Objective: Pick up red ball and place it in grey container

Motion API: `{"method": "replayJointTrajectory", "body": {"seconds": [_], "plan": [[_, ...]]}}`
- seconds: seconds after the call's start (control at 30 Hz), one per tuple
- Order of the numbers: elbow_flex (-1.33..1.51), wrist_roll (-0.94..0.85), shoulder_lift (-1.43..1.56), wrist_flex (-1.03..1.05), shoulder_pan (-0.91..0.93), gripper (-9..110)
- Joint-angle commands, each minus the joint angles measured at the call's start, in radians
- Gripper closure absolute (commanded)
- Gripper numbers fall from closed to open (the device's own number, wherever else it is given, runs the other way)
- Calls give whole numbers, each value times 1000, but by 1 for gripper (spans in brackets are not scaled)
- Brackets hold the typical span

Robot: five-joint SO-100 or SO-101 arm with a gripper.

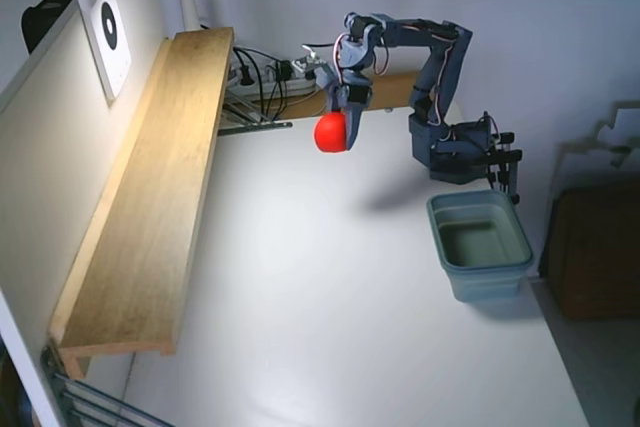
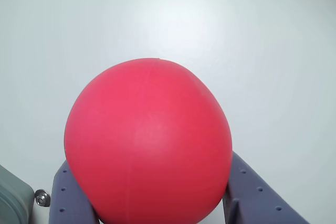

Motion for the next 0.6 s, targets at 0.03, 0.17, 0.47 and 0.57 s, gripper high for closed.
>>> {"method": "replayJointTrajectory", "body": {"seconds": [0.03,0.17,0.47,0.57], "plan": [[-42,3,20,7,15,78],[-42,3,20,7,-48,78],[-42,3,20,7,-316,78],[-42,3,20,7,-404,78]]}}
